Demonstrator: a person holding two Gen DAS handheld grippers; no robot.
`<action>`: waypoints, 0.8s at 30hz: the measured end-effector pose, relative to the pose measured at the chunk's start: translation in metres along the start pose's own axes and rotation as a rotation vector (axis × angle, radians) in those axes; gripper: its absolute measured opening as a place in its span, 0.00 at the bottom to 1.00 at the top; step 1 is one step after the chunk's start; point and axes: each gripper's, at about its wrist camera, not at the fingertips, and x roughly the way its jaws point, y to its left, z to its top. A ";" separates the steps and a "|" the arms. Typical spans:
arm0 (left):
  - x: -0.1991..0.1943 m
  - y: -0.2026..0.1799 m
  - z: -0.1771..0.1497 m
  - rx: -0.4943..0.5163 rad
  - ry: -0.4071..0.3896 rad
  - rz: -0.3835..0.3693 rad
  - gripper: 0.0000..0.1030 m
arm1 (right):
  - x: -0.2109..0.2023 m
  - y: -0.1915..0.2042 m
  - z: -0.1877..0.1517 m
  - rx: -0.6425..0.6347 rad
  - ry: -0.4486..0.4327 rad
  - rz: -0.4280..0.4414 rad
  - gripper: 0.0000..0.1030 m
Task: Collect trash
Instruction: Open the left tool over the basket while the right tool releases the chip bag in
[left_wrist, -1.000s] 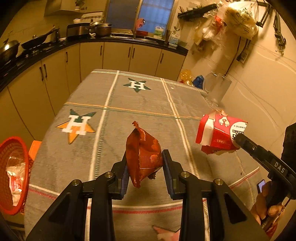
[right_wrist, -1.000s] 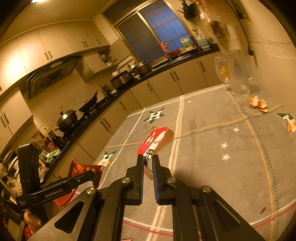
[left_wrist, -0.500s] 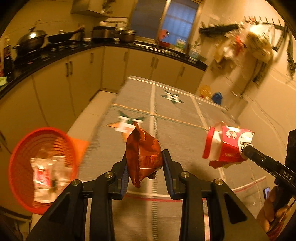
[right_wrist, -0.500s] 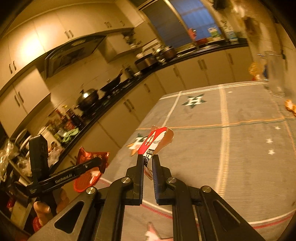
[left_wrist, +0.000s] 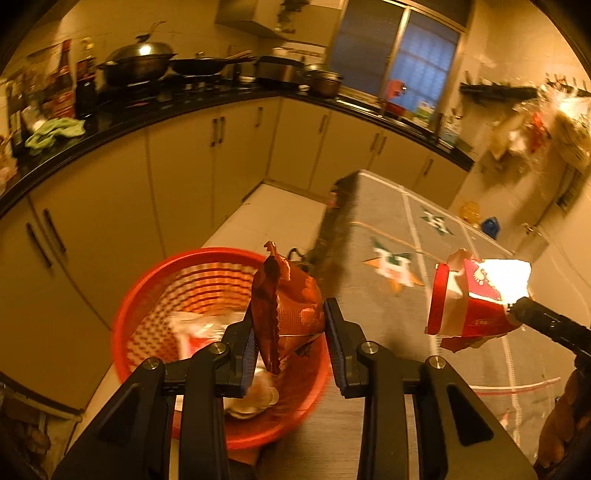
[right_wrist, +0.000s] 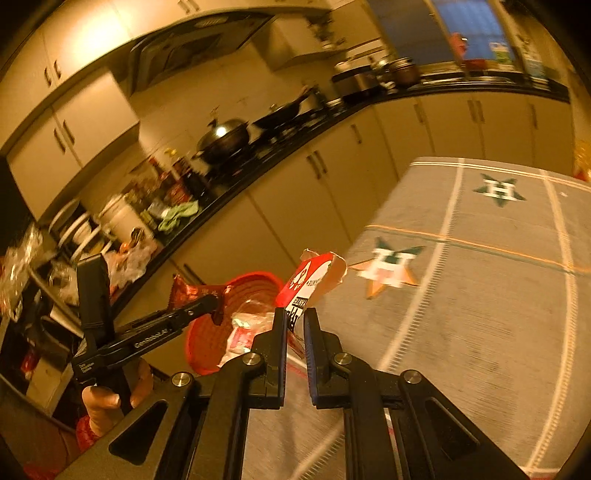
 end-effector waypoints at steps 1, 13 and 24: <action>0.001 0.007 -0.001 -0.007 0.002 0.007 0.31 | 0.009 0.007 0.001 -0.011 0.012 0.006 0.10; 0.019 0.047 -0.010 -0.048 0.025 0.069 0.31 | 0.075 0.046 0.001 -0.056 0.104 0.037 0.10; 0.029 0.054 -0.015 -0.037 0.044 0.083 0.31 | 0.112 0.066 0.006 -0.097 0.139 0.010 0.10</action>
